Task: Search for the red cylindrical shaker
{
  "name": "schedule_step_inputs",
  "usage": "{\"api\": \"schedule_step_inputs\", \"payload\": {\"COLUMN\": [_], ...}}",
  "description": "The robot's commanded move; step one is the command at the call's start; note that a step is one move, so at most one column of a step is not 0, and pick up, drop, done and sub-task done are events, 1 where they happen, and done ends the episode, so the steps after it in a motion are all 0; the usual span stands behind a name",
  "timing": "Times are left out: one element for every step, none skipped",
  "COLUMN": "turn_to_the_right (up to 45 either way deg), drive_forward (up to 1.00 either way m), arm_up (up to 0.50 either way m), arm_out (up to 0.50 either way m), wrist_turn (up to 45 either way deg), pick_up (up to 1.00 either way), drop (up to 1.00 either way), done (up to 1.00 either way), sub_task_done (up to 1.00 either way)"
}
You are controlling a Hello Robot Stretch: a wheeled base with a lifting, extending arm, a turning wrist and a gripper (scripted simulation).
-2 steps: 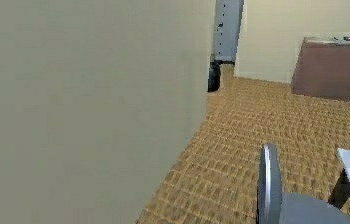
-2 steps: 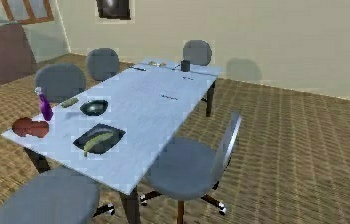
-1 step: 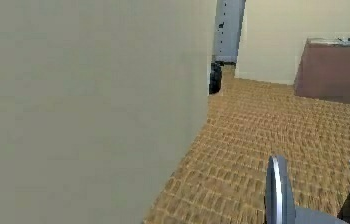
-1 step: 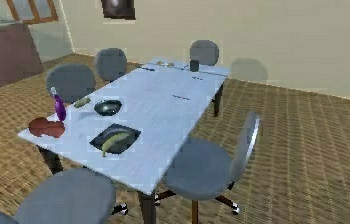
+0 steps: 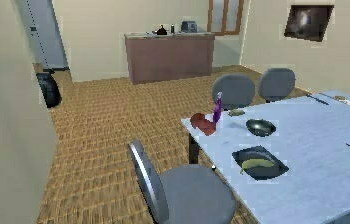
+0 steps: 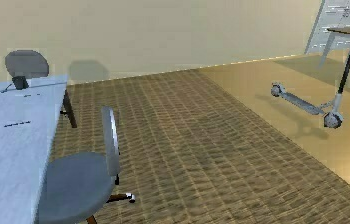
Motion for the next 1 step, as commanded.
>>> {"api": "schedule_step_inputs", "payload": {"turn_to_the_right": [0.0], "drive_forward": [0.0], "arm_up": [0.0], "arm_out": [0.0], "wrist_turn": [0.0], "pick_up": [0.0], "drop": [0.0], "done": [1.0], "sub_task_done": [0.0]}}
